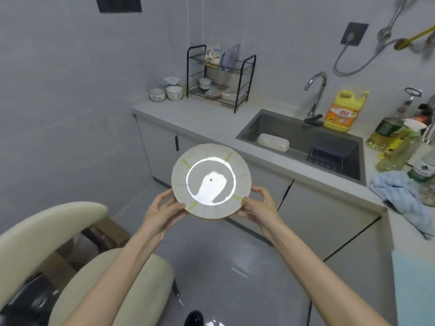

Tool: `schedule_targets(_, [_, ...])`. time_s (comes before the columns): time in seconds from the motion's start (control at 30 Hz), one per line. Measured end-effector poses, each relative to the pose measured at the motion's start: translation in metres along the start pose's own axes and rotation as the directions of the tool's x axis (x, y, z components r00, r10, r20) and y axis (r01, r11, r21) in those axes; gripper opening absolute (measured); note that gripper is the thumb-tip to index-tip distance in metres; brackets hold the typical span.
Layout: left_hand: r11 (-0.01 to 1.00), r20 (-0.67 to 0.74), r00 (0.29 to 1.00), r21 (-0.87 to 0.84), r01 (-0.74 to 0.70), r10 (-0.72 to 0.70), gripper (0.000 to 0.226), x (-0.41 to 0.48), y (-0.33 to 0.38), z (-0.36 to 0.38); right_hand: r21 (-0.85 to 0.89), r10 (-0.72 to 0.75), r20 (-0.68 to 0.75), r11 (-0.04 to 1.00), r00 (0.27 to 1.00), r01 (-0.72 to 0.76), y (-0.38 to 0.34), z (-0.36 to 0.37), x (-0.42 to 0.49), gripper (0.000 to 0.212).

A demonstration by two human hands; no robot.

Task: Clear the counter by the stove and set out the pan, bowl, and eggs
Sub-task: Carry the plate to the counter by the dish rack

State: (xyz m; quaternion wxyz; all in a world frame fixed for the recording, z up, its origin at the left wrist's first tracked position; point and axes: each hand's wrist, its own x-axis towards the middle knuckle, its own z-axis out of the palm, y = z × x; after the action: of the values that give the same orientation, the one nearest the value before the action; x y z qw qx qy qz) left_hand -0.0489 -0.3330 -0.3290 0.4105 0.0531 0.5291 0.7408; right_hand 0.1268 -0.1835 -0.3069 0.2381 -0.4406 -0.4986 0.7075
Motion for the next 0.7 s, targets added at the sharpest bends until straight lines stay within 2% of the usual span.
schedule_targets(0.27, [1.000,-0.032,0.999,-0.007,-0.015,0.015,0.039,0.142,0.033,0.009,-0.033,0.016,0.024,0.999,1.000,-0.015,-0.033,0.042,0.148,0.049])
schedule_targets(0.43, [1.000,-0.044,0.999,-0.002,0.020,-0.020,0.051,0.249,0.064,0.021,-0.045,0.010,0.008,0.999,1.000,-0.010,-0.065,0.072,0.250,0.049])
schedule_targets(0.7, [0.996,-0.057,0.995,-0.020,0.084,-0.085,0.051,0.386,0.111,0.042,-0.032,0.080,-0.024,0.996,0.997,-0.081,-0.104,0.111,0.386,0.042])
